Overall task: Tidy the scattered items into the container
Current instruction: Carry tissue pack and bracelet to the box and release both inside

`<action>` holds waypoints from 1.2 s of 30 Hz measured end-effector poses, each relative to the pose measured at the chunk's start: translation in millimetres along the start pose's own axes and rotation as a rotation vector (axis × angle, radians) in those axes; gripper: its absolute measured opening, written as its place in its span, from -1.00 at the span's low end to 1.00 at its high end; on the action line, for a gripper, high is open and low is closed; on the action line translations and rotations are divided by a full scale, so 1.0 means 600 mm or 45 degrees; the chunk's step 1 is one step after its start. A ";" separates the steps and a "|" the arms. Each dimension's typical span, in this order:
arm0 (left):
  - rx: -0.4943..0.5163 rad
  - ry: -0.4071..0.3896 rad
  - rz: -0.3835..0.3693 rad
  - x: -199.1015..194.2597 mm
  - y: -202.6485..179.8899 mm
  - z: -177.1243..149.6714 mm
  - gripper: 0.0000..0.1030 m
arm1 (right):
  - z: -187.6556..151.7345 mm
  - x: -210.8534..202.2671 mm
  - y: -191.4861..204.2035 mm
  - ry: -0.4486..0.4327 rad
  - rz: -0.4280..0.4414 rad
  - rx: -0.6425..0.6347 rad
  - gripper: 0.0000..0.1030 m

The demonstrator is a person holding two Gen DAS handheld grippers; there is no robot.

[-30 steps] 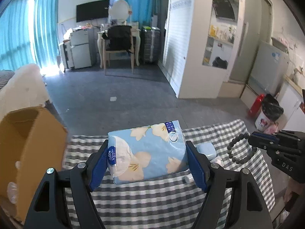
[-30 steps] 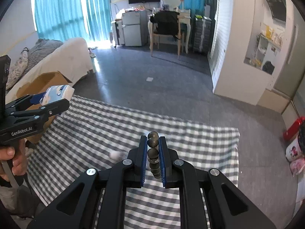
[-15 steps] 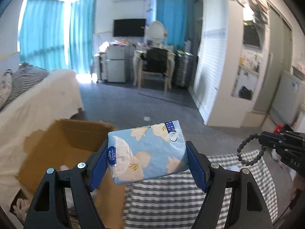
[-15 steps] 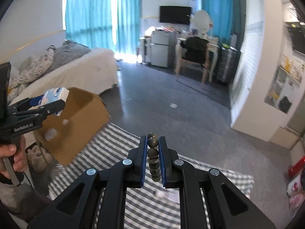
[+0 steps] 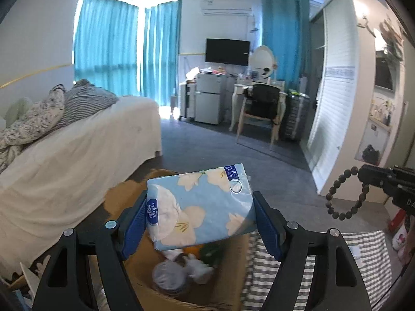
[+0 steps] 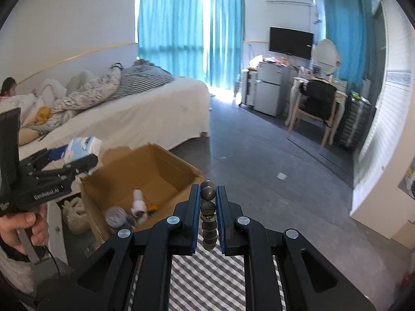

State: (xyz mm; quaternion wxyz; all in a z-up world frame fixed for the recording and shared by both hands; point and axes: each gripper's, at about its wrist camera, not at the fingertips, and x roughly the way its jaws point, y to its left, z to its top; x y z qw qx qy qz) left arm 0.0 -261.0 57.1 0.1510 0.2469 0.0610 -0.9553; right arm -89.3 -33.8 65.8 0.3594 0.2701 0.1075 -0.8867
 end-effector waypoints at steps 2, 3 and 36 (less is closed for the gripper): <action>-0.014 0.003 0.024 0.004 0.017 -0.002 0.49 | 0.009 0.017 0.016 -0.001 0.032 -0.006 -0.78; -0.023 0.006 0.036 0.006 0.027 -0.004 0.49 | 0.014 0.028 0.027 0.001 0.051 -0.014 -0.78; -0.132 0.128 0.156 0.074 0.123 -0.041 0.49 | 0.037 0.243 0.112 0.109 0.195 -0.056 0.51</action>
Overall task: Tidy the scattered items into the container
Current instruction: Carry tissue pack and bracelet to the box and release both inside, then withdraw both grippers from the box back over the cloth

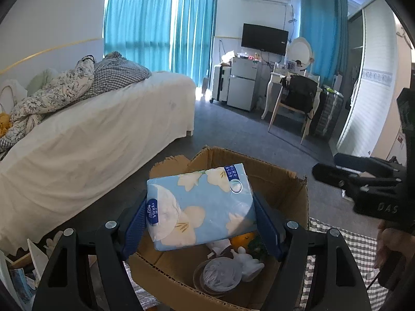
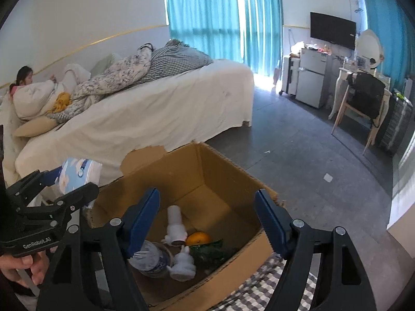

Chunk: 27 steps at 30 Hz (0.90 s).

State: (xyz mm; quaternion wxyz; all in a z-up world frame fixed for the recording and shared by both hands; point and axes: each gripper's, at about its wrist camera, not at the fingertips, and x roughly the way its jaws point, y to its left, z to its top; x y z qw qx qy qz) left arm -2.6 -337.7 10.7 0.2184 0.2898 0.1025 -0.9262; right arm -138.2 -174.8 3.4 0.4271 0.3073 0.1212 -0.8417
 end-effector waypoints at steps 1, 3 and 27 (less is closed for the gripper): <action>0.004 0.004 -0.004 0.004 -0.004 0.000 0.49 | 0.000 -0.004 -0.003 -0.005 -0.016 0.003 0.54; 0.014 0.014 -0.011 0.012 -0.009 -0.001 0.49 | -0.002 -0.012 -0.012 -0.014 -0.041 0.015 0.61; 0.139 -0.002 -0.056 0.033 -0.123 0.010 1.00 | -0.067 -0.137 -0.153 -0.057 -0.383 0.219 0.88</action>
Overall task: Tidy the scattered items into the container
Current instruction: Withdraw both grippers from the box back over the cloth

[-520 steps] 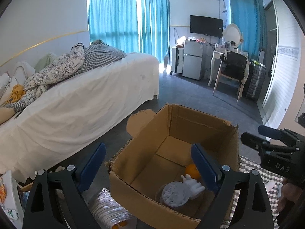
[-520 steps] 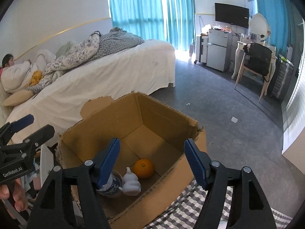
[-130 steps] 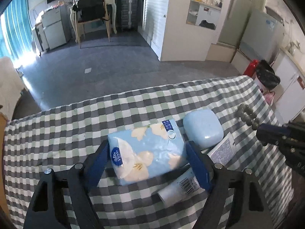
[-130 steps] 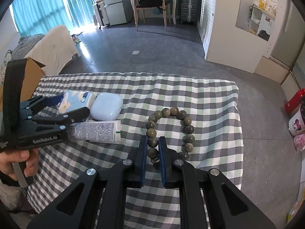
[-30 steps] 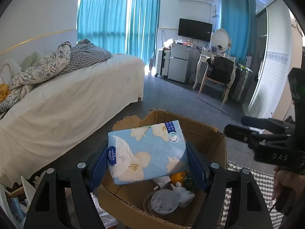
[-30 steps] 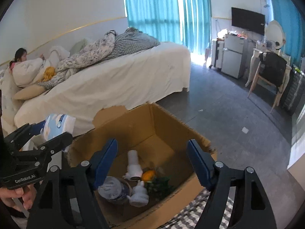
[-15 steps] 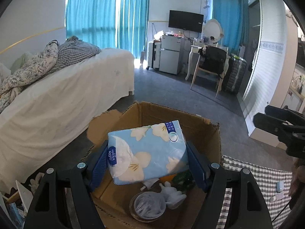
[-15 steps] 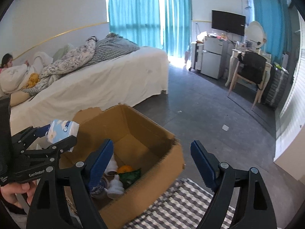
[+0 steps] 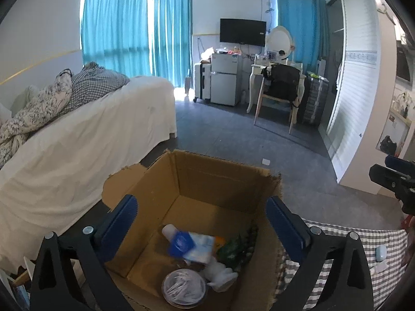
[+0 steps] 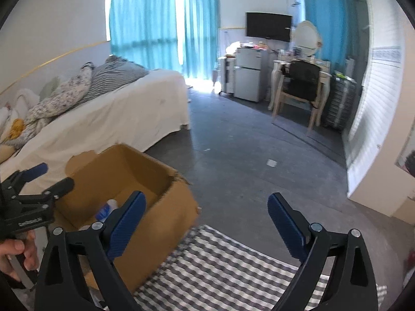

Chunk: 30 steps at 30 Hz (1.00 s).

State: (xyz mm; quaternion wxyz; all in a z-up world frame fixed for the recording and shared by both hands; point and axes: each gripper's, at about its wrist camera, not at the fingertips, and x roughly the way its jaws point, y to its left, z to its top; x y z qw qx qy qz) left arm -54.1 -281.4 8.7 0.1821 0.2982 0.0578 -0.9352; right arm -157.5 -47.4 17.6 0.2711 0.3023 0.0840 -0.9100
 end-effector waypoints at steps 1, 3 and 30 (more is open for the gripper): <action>0.007 -0.002 -0.004 -0.003 -0.006 0.000 1.00 | -0.003 -0.007 -0.010 -0.008 -0.023 0.010 0.88; 0.021 -0.001 -0.014 -0.005 -0.019 0.000 1.00 | -0.006 -0.019 -0.025 -0.018 -0.055 0.023 0.88; 0.285 0.067 -0.407 -0.030 -0.327 -0.075 1.00 | -0.208 -0.183 -0.298 0.083 -0.410 0.298 0.91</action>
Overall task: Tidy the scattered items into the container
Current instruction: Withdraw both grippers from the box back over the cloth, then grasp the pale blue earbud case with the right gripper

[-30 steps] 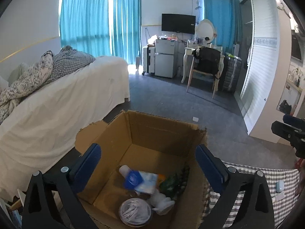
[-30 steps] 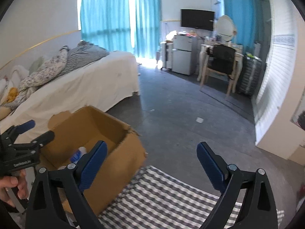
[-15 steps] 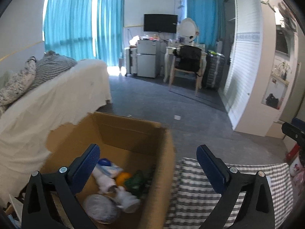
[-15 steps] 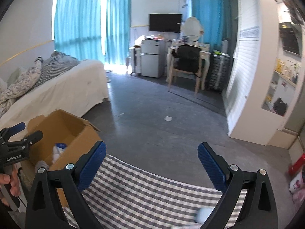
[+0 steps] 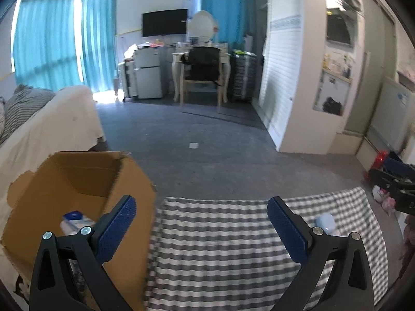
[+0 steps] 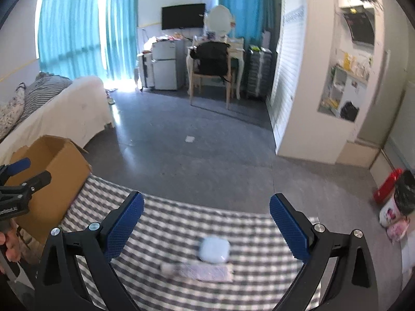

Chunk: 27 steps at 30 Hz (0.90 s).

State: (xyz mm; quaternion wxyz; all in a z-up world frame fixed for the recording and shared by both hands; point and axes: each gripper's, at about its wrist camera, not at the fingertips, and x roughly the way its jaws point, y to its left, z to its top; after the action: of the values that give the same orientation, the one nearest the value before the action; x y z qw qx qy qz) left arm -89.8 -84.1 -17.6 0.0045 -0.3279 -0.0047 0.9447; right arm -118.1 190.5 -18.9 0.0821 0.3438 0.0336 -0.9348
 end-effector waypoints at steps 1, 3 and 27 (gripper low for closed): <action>0.013 0.002 -0.006 0.001 -0.010 -0.002 1.00 | -0.008 0.006 -0.010 0.018 0.004 0.011 0.91; 0.036 0.003 -0.012 0.000 -0.029 -0.005 1.00 | -0.024 0.024 -0.026 0.063 0.013 0.031 0.91; -0.001 0.084 -0.019 0.059 -0.032 -0.036 1.00 | -0.122 0.219 -0.021 0.413 0.056 0.087 0.48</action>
State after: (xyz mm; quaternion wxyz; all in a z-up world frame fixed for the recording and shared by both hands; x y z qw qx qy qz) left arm -104.3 -64.4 -56.4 0.0116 -0.3589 -0.0074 0.9333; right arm -172.4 194.7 -159.6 0.0841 0.4935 0.0069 -0.8656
